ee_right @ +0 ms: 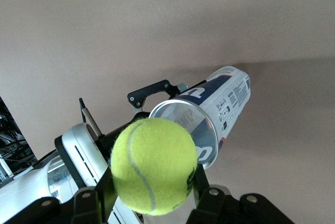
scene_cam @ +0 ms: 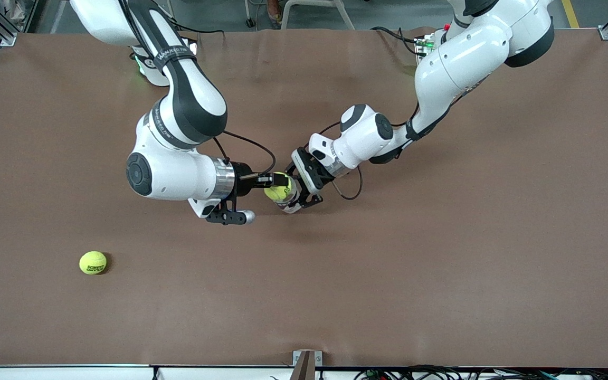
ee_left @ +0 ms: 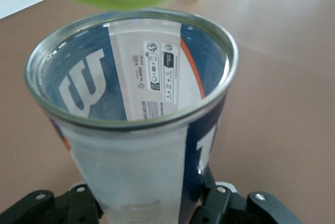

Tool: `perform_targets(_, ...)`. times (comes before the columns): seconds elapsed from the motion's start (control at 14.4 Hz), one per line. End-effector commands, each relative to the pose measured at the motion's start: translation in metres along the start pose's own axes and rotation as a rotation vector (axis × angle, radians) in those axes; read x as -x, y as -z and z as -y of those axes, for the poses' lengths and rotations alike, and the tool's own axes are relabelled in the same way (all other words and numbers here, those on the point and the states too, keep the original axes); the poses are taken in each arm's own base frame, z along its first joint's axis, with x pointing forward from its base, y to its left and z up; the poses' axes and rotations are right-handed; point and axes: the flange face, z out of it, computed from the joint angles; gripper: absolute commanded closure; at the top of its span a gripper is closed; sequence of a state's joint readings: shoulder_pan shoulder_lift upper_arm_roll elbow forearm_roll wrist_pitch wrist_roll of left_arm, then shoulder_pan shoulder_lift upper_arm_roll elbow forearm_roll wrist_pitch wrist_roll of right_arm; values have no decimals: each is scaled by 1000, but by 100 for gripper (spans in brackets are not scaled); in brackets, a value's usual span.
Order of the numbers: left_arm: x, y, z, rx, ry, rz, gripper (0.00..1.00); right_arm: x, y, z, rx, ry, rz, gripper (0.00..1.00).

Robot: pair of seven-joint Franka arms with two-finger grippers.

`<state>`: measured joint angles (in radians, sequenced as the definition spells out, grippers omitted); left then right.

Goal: Insert tennis ball vertically with right arm
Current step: 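Move the held ball over the can opening with the right gripper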

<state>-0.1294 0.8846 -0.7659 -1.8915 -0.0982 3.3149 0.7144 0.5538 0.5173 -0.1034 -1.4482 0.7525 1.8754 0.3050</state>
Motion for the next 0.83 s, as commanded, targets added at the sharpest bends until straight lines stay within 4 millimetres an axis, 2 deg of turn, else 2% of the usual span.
perform_targets(0.0,-3,2,1,-8,-1,-19,33,4,-9,4,0,-6,18,78)
perform_targets(0.14,-4,2,3,-11,-4,-21,32,5,-20,2,18,-4,31,78)
perform_targets(0.35,-4,2,3,-12,-2,-21,32,4,-19,-1,18,-8,31,77)
perform_targets(0.42,-3,3,5,-14,0,-21,32,4,-19,-1,18,-9,30,71)
perform_targets(0.49,-4,3,6,-15,-3,-22,32,3,-19,-1,20,-8,30,39)
perform_targets(0.56,-3,3,6,-16,-1,-22,32,3,-19,-1,20,-9,28,0)
perform_targets(0.76,-3,4,8,-18,0,-22,32,1,-14,-2,17,-11,23,0)
